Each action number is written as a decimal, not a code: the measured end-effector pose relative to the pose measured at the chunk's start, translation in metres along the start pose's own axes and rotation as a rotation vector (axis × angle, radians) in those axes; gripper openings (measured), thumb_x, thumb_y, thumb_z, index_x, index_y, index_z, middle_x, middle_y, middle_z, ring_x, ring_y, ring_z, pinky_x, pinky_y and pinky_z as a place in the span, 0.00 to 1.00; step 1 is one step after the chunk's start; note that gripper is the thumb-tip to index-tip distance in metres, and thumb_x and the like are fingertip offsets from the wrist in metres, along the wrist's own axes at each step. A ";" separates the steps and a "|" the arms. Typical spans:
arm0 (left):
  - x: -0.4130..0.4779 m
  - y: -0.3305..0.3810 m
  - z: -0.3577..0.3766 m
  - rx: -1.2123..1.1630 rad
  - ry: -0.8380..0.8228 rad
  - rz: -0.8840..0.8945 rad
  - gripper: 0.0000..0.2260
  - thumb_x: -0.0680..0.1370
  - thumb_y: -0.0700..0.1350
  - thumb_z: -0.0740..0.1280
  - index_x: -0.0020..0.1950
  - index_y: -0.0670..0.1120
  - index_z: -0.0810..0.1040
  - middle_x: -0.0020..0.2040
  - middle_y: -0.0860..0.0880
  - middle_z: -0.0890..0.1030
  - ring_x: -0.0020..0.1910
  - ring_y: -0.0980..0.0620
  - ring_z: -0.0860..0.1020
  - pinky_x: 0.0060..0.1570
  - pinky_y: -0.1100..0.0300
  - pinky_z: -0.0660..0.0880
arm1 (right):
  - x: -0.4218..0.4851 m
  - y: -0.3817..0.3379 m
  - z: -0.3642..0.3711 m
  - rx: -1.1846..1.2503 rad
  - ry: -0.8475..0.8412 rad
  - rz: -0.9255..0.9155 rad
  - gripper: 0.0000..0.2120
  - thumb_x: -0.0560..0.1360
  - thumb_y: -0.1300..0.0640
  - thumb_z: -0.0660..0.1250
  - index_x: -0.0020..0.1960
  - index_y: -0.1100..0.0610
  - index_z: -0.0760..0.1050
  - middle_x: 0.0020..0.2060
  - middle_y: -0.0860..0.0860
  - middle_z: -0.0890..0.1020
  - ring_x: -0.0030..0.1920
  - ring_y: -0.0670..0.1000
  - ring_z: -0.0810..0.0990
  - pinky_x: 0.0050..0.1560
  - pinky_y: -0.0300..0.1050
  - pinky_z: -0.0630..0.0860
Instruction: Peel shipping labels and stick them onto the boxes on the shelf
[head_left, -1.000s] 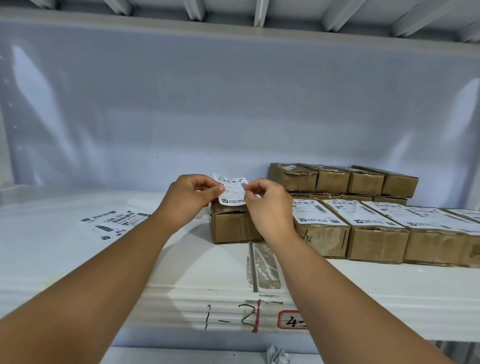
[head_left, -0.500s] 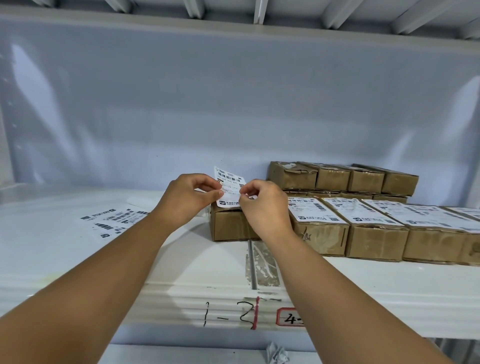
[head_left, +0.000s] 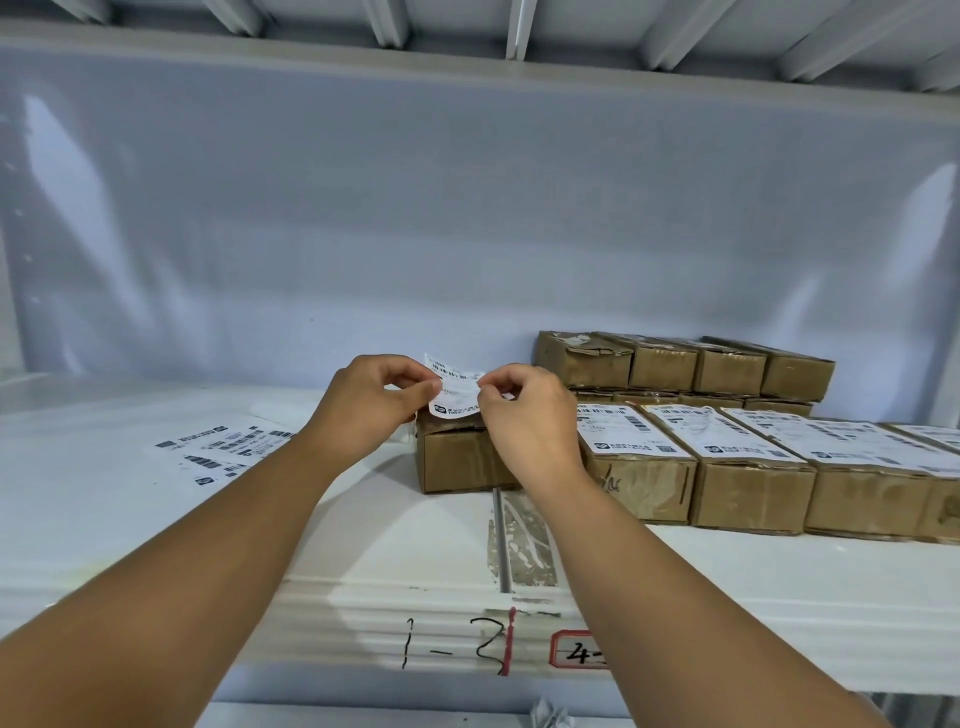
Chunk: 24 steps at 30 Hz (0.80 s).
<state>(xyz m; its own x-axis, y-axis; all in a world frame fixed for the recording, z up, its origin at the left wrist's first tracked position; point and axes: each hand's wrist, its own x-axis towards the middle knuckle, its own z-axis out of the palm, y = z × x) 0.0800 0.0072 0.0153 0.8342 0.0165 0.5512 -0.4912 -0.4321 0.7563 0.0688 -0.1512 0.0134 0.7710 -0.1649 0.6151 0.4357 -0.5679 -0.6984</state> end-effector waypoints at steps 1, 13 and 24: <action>0.000 0.001 0.000 -0.023 0.000 -0.005 0.04 0.73 0.46 0.71 0.39 0.54 0.83 0.43 0.52 0.83 0.45 0.49 0.82 0.55 0.47 0.77 | 0.001 -0.001 0.000 0.003 0.002 0.001 0.06 0.73 0.58 0.65 0.43 0.51 0.80 0.47 0.49 0.81 0.48 0.47 0.78 0.52 0.40 0.72; -0.001 0.002 0.002 0.083 -0.014 0.013 0.04 0.72 0.45 0.73 0.41 0.54 0.82 0.41 0.55 0.83 0.45 0.56 0.80 0.52 0.57 0.75 | -0.003 0.001 -0.001 -0.081 -0.041 -0.024 0.08 0.72 0.59 0.66 0.48 0.52 0.80 0.50 0.50 0.80 0.49 0.47 0.77 0.44 0.33 0.66; -0.002 0.004 0.002 0.158 -0.060 0.004 0.05 0.71 0.44 0.73 0.44 0.53 0.81 0.43 0.55 0.82 0.42 0.57 0.82 0.42 0.69 0.71 | -0.003 0.002 0.000 -0.128 -0.069 -0.036 0.07 0.71 0.59 0.67 0.47 0.52 0.80 0.51 0.50 0.78 0.48 0.47 0.76 0.43 0.34 0.64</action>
<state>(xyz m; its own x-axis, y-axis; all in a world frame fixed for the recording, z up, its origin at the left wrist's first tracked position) 0.0767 0.0033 0.0167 0.8478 -0.0371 0.5289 -0.4533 -0.5683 0.6867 0.0671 -0.1521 0.0107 0.7882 -0.0896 0.6089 0.4036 -0.6716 -0.6213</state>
